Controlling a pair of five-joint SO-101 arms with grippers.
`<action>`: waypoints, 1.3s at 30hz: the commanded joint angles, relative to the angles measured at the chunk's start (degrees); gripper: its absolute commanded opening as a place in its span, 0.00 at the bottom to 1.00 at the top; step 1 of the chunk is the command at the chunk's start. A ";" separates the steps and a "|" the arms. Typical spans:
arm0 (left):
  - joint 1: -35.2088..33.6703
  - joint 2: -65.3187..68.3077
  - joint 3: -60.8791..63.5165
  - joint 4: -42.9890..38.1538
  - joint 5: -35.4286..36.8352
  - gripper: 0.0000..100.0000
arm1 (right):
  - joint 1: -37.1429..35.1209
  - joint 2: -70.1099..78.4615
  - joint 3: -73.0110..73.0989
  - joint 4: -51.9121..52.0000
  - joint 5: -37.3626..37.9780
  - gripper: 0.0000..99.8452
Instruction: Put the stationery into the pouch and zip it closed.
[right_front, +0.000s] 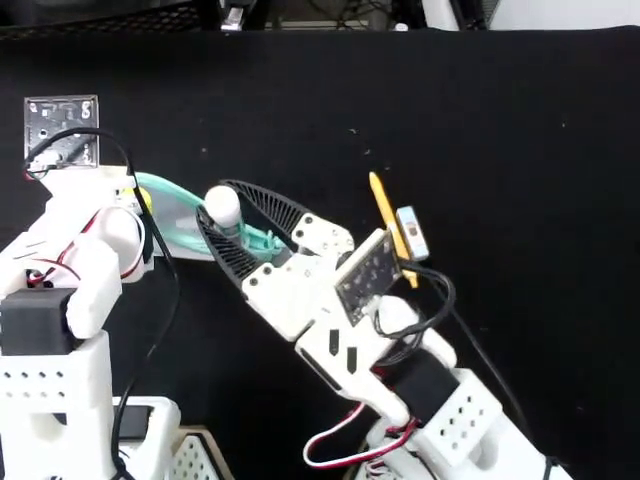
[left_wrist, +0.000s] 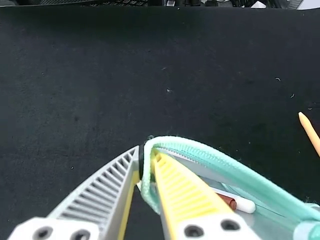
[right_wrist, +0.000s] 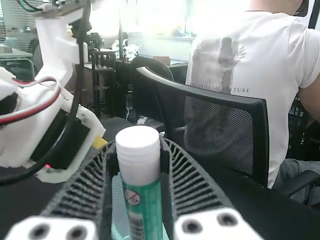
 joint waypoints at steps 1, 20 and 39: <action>-0.48 2.46 5.93 0.44 -0.26 0.03 | 0.79 0.40 3.38 0.70 -0.44 0.01; -0.84 2.46 5.58 0.44 -0.18 0.03 | -3.25 16.40 -16.84 -5.45 1.49 0.01; -2.95 2.46 6.02 0.44 -0.26 0.03 | -3.08 16.84 -16.04 -6.59 -5.27 0.01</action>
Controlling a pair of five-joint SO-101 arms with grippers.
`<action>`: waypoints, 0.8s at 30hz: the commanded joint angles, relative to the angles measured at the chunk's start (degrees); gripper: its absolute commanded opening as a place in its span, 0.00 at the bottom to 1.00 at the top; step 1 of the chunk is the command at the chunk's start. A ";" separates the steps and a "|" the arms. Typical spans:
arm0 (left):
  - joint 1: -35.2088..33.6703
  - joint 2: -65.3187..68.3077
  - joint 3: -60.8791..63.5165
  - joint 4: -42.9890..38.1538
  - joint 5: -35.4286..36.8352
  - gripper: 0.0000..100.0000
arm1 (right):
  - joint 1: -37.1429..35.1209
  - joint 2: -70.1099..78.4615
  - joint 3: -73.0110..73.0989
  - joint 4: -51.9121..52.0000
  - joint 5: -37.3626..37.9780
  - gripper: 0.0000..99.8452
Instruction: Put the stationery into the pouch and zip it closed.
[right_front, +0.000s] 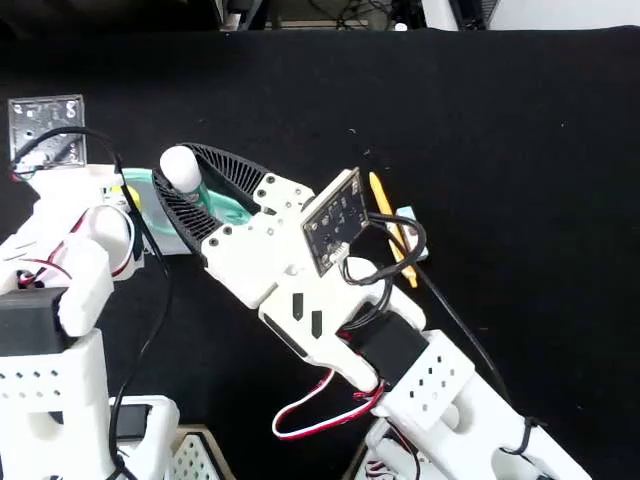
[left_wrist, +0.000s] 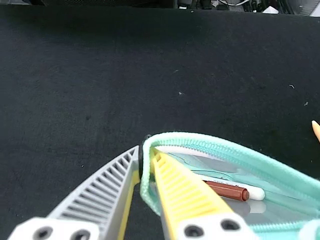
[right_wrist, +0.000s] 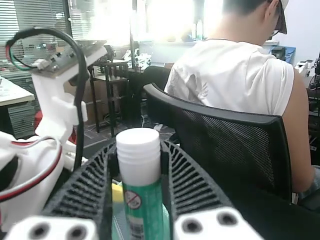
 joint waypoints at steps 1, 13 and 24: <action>-1.19 2.46 6.02 0.53 -0.26 0.03 | -0.44 0.57 0.57 -2.46 -0.53 0.01; -2.07 2.46 6.02 0.53 -0.26 0.03 | 2.46 10.77 -0.66 -6.59 -0.70 0.01; -2.07 2.46 5.93 0.53 -0.26 0.03 | 2.99 11.65 -7.69 -6.15 -0.09 0.01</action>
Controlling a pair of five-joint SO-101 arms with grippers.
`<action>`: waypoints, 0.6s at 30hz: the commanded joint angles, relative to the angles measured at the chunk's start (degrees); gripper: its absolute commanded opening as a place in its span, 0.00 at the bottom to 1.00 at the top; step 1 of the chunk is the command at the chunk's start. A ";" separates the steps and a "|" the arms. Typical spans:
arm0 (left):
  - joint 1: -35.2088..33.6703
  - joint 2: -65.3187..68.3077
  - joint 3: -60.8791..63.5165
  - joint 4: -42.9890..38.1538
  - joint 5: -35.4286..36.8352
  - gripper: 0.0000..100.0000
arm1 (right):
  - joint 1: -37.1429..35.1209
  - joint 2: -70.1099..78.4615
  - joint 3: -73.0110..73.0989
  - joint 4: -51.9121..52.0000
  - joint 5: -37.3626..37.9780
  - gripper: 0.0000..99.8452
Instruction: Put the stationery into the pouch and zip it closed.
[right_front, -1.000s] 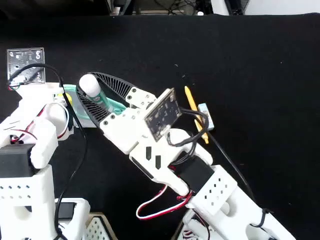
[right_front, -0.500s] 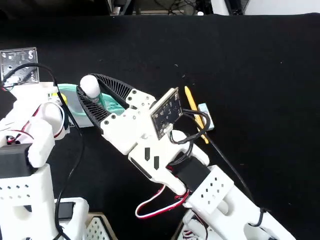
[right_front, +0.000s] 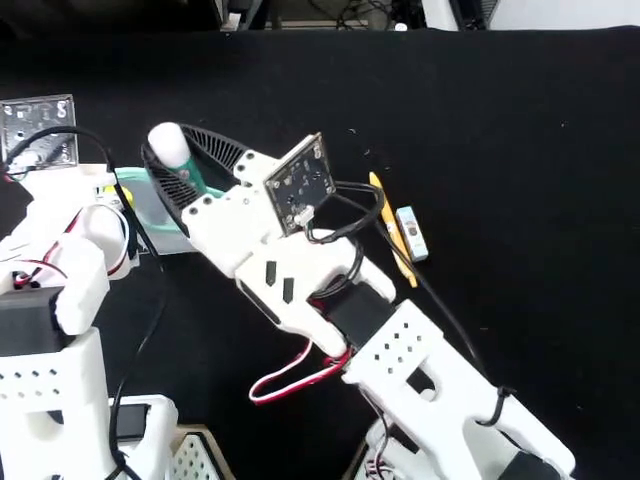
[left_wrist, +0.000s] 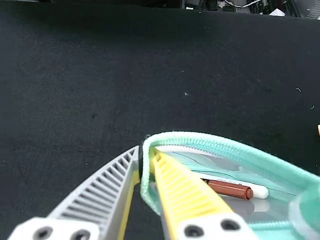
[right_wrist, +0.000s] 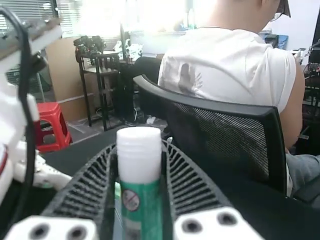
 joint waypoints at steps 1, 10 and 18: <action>-0.48 2.46 5.93 0.62 -0.35 0.03 | 0.97 0.13 -4.35 -0.35 0.18 0.01; -0.40 2.37 5.76 0.88 -0.35 0.03 | 4.84 5.76 -7.52 -0.53 -2.99 0.01; -0.40 2.37 5.85 0.62 -0.35 0.03 | 3.60 4.18 -6.64 -0.35 -4.31 0.01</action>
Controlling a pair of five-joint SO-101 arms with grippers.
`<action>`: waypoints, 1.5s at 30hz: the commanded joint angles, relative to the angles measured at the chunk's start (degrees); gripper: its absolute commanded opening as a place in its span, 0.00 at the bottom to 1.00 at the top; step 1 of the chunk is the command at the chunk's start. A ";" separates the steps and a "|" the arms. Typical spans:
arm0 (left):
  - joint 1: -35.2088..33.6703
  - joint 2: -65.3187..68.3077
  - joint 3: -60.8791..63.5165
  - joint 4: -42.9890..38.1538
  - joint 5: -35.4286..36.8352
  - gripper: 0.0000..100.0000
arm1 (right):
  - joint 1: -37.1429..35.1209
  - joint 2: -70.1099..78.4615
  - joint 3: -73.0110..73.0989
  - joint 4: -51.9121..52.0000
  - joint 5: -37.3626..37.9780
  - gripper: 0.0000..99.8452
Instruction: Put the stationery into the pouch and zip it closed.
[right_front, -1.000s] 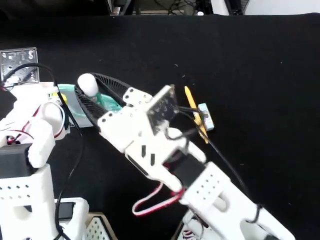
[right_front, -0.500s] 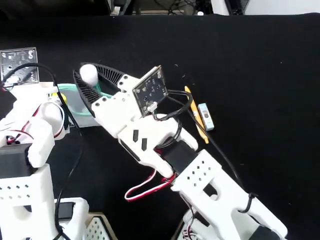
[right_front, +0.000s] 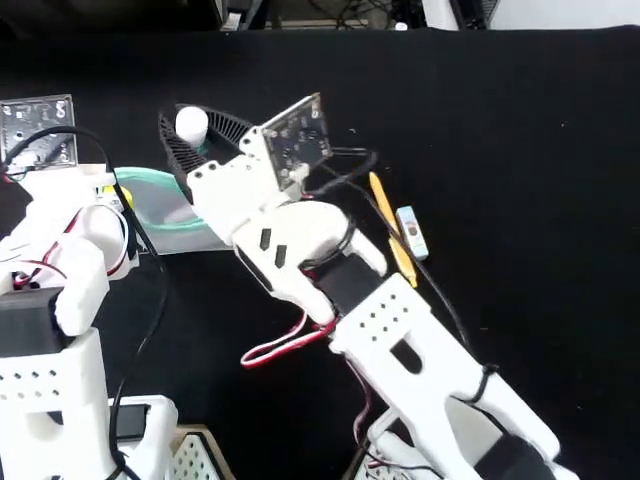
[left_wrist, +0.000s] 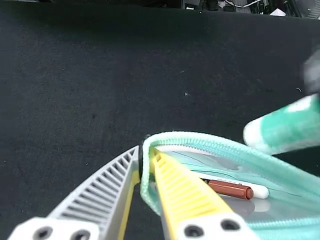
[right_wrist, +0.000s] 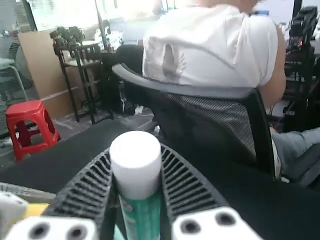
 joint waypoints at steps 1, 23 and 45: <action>-0.40 2.37 5.85 0.62 -0.35 0.03 | -0.53 -4.44 -1.63 0.00 -0.18 0.01; -0.48 2.37 5.93 0.62 -0.35 0.03 | -5.19 -12.88 4.09 10.55 1.32 0.01; -0.48 2.37 5.85 0.53 -0.35 0.03 | -5.54 -12.88 12.53 10.55 9.93 0.02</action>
